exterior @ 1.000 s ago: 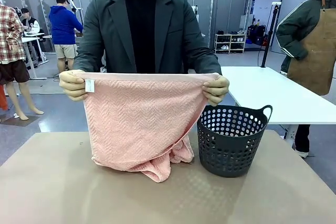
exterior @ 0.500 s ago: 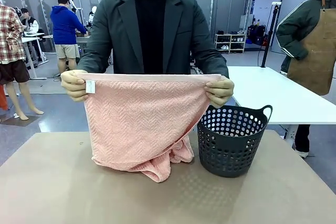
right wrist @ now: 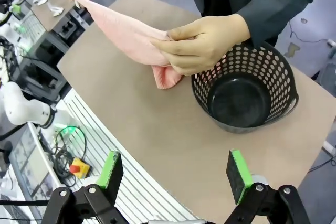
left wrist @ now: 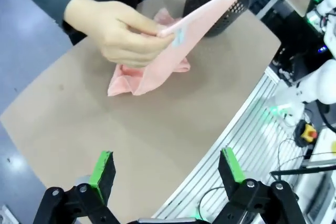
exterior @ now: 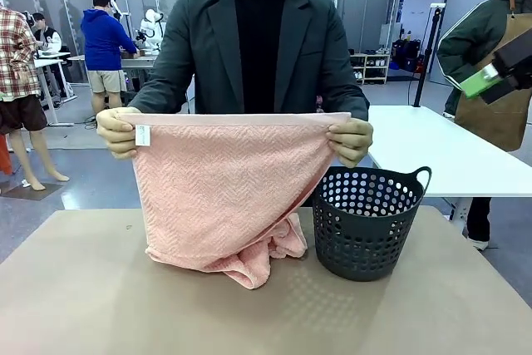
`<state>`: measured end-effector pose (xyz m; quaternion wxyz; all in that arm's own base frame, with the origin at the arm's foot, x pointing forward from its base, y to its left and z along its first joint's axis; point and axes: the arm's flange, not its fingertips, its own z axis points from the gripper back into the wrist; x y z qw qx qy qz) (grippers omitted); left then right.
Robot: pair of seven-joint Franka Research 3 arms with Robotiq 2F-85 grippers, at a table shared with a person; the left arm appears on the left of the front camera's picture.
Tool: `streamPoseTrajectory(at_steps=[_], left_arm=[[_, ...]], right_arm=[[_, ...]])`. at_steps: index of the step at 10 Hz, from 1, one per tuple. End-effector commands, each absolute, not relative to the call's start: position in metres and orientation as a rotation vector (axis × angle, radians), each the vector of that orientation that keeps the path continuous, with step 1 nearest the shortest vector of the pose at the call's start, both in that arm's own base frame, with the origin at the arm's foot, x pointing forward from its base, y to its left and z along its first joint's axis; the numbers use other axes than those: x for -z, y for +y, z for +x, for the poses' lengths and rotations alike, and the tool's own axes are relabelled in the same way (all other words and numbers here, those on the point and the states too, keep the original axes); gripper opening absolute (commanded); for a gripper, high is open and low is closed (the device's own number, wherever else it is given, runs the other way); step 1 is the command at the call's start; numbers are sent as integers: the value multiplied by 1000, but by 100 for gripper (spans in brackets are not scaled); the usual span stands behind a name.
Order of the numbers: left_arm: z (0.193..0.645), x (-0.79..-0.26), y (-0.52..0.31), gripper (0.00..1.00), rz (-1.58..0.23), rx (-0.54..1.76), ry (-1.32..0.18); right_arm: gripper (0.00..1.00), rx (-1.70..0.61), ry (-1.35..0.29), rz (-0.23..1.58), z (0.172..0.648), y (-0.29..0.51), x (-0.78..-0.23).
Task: Fold the towel.
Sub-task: Grab the top end of the 100 cm Hotel Towel extended by the human.
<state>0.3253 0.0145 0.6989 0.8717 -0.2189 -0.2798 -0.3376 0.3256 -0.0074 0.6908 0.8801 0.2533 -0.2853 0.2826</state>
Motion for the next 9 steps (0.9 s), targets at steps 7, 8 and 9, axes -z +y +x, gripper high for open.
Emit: streamPoseTrajectory(at_steps=[7,8,9], left_arm=[[326,-697,17,100,-481,720,-582],[330,-730,-9,100,-347,870,-635],[337,-751,-37,100,-227,986,-622]], right_arm=[[100,-609,-596,537,326,-9,-691],[100,-758,-621,414,331,13,-720],[100,-890,-610,345,341,40,-741]])
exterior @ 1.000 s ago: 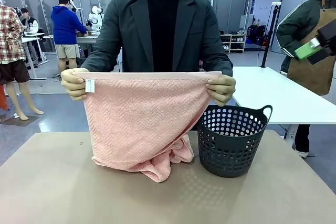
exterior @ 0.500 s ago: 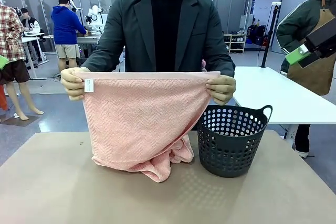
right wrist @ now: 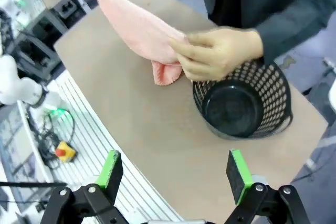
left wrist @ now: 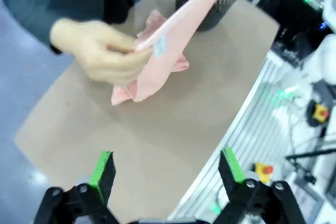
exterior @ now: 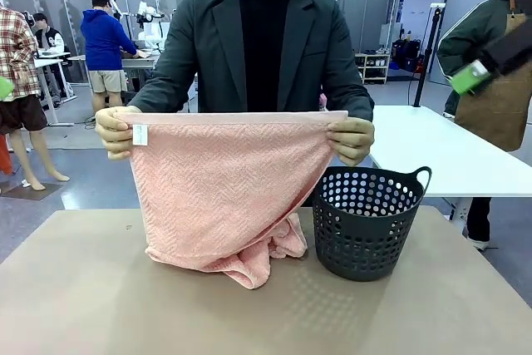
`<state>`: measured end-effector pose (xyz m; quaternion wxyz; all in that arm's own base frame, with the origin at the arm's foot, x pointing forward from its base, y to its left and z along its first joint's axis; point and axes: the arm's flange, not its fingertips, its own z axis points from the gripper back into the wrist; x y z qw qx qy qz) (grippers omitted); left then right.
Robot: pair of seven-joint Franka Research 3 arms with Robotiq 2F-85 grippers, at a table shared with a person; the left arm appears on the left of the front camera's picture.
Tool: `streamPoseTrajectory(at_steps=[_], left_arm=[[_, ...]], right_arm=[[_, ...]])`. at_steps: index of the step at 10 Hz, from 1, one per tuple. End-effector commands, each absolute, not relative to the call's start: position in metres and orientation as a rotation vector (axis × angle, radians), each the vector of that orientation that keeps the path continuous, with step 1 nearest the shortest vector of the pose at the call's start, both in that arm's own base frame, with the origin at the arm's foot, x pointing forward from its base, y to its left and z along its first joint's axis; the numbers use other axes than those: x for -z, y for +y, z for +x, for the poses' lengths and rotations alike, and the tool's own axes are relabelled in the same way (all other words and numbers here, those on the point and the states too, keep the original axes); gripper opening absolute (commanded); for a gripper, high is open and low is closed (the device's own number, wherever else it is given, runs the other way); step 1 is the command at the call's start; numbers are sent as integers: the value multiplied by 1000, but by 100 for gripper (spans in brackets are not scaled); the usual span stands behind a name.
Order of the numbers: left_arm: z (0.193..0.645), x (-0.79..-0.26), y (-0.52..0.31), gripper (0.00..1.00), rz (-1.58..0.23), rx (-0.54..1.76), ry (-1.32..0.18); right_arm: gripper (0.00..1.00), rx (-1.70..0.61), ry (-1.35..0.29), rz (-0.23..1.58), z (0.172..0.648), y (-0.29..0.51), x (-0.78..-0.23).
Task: Fold the towel.
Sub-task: Grab the top end of the 100 cm Hotel Towel extended by the human.
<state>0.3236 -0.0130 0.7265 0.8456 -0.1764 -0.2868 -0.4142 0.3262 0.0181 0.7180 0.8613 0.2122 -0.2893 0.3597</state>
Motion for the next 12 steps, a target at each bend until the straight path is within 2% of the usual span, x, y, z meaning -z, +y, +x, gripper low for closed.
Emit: streamPoseTrajectory(at_steps=[1,3,5,6,10,12], left_arm=[[343,-761,-63,100,-162,1098,-574],[357,-771,-104,100,-13,1305,-486],[370,-776,-133,100,-15,1547,-451],[374,-772,-151,100,41,1595,-407],[384,-763,-172,100,-6,1538,-367],[383,-757,-176,100,8,1594,-400]], right_arm=[[100,-1056,-582,269,349,68,-755],[100,-1300,-531,138,373,124,-772],[100,-1522,-495,12,390,174,-780],[100,-1580,-463,-23,395,194,-780],[100,-1564,-420,-8,401,212,-768],[100,-1601,-435,-9,404,220,-766]])
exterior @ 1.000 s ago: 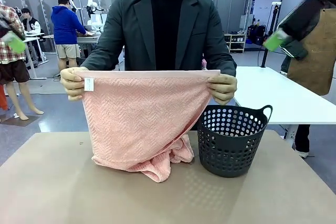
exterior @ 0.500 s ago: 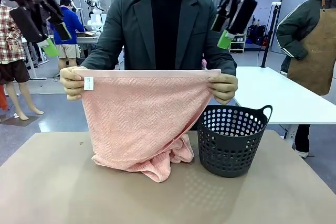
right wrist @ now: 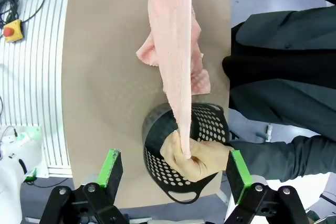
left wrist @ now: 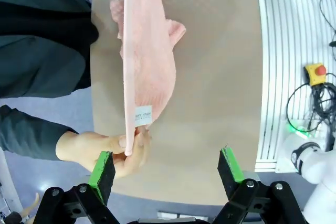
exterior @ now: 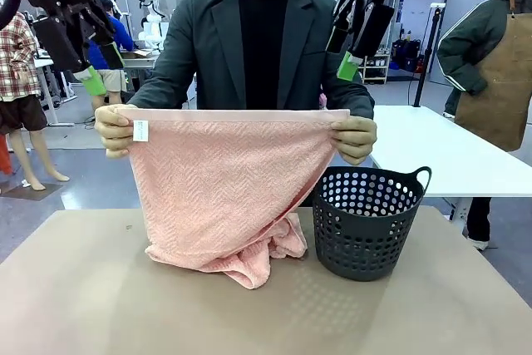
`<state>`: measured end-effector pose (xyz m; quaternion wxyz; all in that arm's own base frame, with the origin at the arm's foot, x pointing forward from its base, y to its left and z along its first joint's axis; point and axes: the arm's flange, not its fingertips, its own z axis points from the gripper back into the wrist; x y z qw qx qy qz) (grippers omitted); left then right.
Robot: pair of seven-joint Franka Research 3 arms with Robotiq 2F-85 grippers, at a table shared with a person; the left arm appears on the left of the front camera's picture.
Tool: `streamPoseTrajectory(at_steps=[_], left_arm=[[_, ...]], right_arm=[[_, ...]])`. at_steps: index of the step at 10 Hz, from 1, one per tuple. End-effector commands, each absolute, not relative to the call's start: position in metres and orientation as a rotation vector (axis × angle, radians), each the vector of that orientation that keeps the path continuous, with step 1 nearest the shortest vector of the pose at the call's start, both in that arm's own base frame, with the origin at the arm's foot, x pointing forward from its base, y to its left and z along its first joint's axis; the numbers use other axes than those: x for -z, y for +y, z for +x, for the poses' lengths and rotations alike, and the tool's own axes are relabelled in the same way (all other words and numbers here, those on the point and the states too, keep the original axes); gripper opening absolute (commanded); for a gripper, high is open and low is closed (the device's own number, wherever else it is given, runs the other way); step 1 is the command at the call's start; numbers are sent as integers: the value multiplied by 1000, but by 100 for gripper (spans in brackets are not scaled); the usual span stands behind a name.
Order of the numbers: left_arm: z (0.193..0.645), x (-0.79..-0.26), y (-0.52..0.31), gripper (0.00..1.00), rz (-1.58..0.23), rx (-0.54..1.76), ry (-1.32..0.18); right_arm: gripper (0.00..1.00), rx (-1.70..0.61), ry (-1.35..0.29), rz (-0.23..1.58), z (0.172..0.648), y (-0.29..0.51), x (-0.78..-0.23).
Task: Fold the towel.
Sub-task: Grab the top end of the 100 cm Hotel Towel extended by the human.
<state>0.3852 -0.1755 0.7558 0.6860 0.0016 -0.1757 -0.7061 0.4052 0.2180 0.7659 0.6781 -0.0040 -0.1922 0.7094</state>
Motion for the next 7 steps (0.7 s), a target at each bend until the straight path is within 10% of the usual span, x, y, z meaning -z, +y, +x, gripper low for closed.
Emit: streamPoseTrajectory(at_steps=[1,7], left_arm=[[383,-757,-176,100,8,1594,-400],[407,-731,-208,100,36,1612,-321]], right_arm=[[100,-1601,-435,-9,404,220,-766],[100,-1513,-344,-48,419,252,-738]])
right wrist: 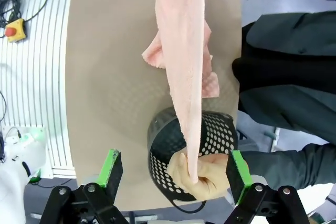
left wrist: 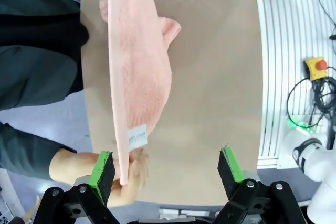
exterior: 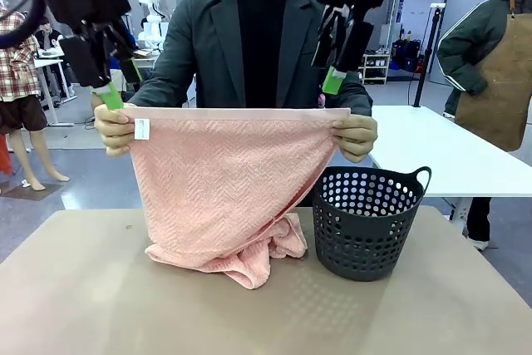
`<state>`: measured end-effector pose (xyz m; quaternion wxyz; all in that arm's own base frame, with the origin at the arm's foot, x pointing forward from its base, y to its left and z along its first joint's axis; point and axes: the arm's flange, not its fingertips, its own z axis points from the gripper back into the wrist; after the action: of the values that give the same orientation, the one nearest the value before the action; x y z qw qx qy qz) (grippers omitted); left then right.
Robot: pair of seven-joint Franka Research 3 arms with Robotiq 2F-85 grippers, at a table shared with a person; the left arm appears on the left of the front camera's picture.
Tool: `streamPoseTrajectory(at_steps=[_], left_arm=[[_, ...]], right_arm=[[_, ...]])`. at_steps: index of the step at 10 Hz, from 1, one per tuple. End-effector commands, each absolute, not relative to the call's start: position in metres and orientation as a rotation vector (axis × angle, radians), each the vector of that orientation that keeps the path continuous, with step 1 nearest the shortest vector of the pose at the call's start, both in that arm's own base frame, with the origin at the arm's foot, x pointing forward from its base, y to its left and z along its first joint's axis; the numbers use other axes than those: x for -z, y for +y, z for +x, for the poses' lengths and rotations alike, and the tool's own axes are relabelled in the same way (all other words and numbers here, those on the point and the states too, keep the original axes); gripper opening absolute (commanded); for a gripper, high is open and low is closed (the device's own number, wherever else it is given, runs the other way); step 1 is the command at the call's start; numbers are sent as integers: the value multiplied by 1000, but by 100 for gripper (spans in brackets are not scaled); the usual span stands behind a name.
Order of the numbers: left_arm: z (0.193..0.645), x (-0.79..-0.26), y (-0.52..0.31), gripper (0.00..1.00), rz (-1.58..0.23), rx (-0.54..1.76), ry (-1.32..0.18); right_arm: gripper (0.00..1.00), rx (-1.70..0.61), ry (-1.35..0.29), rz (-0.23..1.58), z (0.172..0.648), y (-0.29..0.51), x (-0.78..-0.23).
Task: Fold the towel.
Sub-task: Grab the top end of the 100 cm Hotel Towel extended by the human.
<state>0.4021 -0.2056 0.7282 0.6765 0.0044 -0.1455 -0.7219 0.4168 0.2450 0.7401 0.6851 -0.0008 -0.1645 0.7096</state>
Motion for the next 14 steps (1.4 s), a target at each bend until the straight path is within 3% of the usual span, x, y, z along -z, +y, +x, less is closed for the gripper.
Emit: streamPoseTrajectory(at_steps=[1,12,13,14], left_arm=[[413,-724,-214,100,37,1605,-318],[446,-665,-244,100,69,1615,-218],[447,-664,-244,84,68,1615,-215],[449,-664,-243,48,73,1595,-216]], right_arm=[[100,-1511,-302,-74,423,260,-725],[100,-1488,-190,-103,453,295,-660],[100,-1483,-187,-102,453,296,-659],[97,-1486,-190,-101,453,296,-658]])
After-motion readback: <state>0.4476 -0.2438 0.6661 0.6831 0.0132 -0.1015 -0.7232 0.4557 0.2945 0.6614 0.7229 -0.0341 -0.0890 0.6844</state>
